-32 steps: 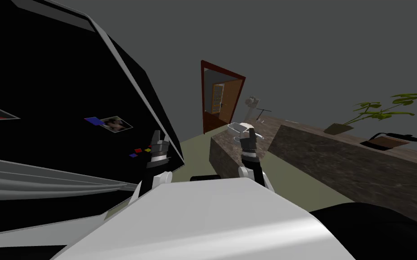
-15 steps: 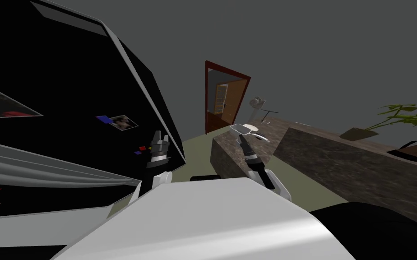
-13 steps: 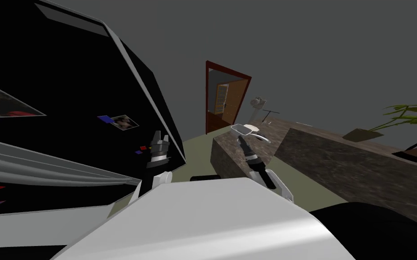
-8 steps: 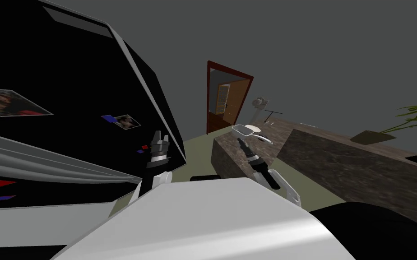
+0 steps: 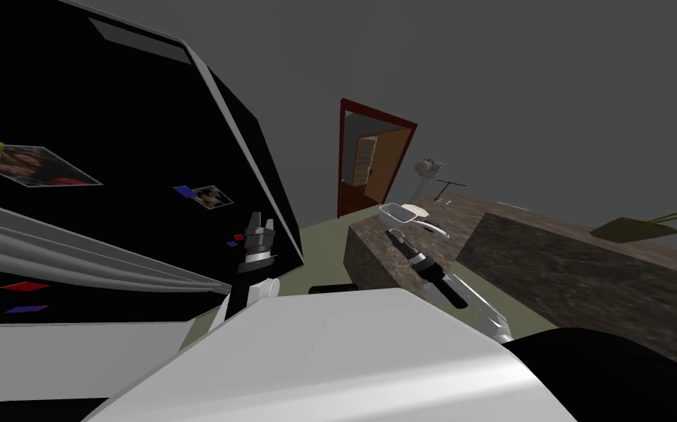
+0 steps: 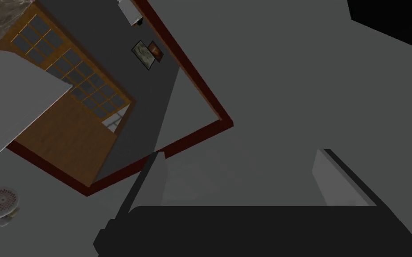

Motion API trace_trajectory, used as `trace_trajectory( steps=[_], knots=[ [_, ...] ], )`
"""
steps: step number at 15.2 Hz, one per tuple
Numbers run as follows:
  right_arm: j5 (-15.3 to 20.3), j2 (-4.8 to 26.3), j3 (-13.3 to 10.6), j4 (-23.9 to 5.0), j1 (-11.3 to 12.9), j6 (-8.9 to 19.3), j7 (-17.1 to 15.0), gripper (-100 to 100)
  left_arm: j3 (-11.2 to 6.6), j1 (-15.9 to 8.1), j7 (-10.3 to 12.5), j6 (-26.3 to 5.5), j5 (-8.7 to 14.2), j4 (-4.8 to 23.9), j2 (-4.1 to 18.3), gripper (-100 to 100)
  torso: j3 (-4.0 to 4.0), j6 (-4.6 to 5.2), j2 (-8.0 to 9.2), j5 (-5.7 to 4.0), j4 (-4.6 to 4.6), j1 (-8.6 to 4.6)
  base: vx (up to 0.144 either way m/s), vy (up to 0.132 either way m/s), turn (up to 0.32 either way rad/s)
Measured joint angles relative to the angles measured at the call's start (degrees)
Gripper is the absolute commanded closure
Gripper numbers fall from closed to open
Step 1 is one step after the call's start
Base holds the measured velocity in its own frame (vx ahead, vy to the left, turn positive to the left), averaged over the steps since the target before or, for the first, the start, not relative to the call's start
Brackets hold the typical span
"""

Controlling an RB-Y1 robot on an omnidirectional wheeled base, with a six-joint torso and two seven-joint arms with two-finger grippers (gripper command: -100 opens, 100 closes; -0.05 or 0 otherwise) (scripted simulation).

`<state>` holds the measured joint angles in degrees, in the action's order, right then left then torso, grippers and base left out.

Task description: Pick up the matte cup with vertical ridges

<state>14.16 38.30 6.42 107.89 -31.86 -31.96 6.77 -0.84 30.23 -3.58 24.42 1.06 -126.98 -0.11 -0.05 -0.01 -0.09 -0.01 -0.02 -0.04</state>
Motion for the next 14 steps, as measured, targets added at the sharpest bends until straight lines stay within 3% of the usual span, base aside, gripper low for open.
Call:
trace_trajectory(
  steps=[14],
  knots=[
    [6.6,15.7,0.7,-9.5,-2.0,-1.5,3.8,-100,0.0,0.0,0.0,0.0,0.0,0.0,0.0,0,0.0,0.0,-0.01,0.02,0.0,0.05,0.017,0.002,0.068]
  ],
)
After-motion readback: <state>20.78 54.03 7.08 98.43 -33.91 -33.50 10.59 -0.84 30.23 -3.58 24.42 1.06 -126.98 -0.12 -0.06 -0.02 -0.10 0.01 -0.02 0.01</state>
